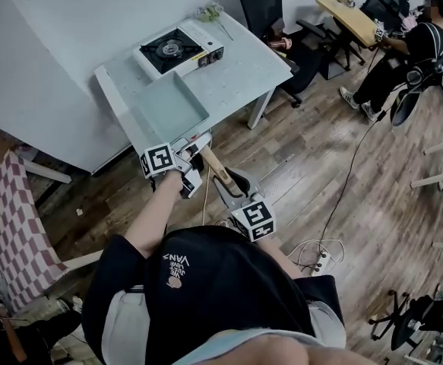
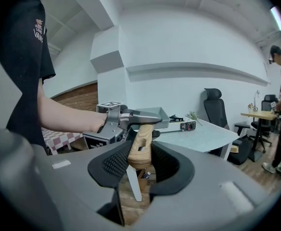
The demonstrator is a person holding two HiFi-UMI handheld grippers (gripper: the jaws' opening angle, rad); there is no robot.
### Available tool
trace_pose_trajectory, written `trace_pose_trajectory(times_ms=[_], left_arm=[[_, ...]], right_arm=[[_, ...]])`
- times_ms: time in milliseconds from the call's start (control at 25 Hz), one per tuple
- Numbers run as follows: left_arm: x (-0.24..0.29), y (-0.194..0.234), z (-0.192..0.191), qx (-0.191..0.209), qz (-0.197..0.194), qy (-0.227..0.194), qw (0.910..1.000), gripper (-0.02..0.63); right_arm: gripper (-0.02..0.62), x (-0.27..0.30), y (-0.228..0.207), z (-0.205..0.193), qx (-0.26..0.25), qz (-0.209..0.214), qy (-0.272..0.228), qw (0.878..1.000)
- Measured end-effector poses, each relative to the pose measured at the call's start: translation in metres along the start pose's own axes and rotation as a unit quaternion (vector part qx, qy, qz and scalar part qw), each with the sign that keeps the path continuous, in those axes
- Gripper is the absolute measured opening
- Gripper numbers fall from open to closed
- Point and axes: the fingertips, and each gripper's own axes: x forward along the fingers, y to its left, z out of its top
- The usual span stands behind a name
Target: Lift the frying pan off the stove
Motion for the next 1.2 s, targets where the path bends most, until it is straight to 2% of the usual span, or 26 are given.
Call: trace_pose_trajectory(times_ms=[400,840,1200], left_arm=[[-0.054,0.009,0.007,0.002,-0.003,0.039,0.9992,0.192],[-0.107,0.025,0.011,-0.009,-0.022,0.092,0.9955,0.19],[-0.133,0.037,0.009,-0.012,-0.024,0.113,0.9932,0.189]], right_arm=[[0.137,0.019,0.061,-0.003,0.022,-0.029,0.002,0.999],[0.135,0.044,0.123,-0.011,0.035,-0.083,0.011,0.996],[0.135,0.055,0.153,-0.021,0.04,-0.106,0.023,0.993]])
